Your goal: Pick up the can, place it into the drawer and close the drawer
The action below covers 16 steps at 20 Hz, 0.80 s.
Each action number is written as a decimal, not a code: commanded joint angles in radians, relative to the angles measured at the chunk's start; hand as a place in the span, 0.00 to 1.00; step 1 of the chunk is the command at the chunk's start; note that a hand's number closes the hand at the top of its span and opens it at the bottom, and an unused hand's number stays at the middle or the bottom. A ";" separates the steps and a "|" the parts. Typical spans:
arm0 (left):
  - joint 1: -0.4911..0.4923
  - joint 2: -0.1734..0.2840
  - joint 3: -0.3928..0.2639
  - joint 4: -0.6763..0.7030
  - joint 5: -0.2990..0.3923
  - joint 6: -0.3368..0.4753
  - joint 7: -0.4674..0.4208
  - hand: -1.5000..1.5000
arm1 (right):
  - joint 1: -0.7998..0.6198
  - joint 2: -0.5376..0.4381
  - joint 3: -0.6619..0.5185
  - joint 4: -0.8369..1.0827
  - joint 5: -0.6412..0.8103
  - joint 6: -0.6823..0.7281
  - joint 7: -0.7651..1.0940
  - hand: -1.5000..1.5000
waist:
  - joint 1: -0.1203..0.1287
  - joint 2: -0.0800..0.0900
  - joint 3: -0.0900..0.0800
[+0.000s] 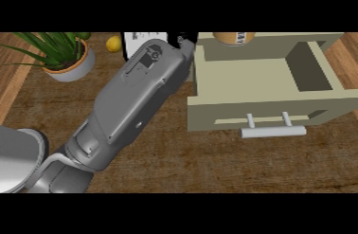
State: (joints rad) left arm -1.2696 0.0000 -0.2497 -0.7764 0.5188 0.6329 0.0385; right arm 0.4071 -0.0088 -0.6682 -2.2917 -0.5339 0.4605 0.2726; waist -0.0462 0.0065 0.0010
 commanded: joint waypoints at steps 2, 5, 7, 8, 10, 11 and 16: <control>-0.077 0.000 -0.060 0.090 0.100 0.012 -0.037 1.00 | 0.005 -0.006 -0.015 0.001 -0.013 0.005 -0.013 0.00 | -0.012 0.001 0.000; -0.107 0.000 -0.094 0.160 0.143 0.037 -0.080 1.00 | 0.021 -0.010 0.006 -0.058 -0.028 0.001 0.024 0.00 | -0.033 0.005 0.000; -0.149 0.000 -0.105 0.184 0.163 0.035 -0.061 1.00 | -0.055 -0.012 0.031 0.040 0.031 -0.014 0.005 0.00 | -0.014 0.006 0.001; -0.143 0.000 -0.106 0.222 0.178 0.015 -0.066 1.00 | -0.006 0.008 0.046 -0.022 0.022 -0.021 -0.006 0.00 | -0.027 0.007 0.001; -0.148 0.000 -0.162 0.200 0.201 0.047 -0.049 1.00 | -0.063 -0.019 0.030 -0.024 0.019 -0.073 0.039 0.00 | -0.013 0.004 0.000; -0.134 0.000 -0.164 0.209 0.213 0.047 -0.084 1.00 | -0.040 0.008 0.065 0.054 0.077 -0.007 -0.052 0.00 | -0.017 0.006 0.001; -0.093 0.000 -0.236 0.224 0.302 0.063 -0.124 1.00 | -0.089 -0.024 0.054 0.029 0.047 -0.047 0.022 0.00 | -0.026 0.009 0.001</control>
State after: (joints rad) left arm -1.3861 0.0000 -0.4352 -0.5666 0.7674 0.6824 -0.0520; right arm 0.3576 -0.0241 -0.6238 -2.3040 -0.5117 0.4175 0.2995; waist -0.0717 0.0131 0.0016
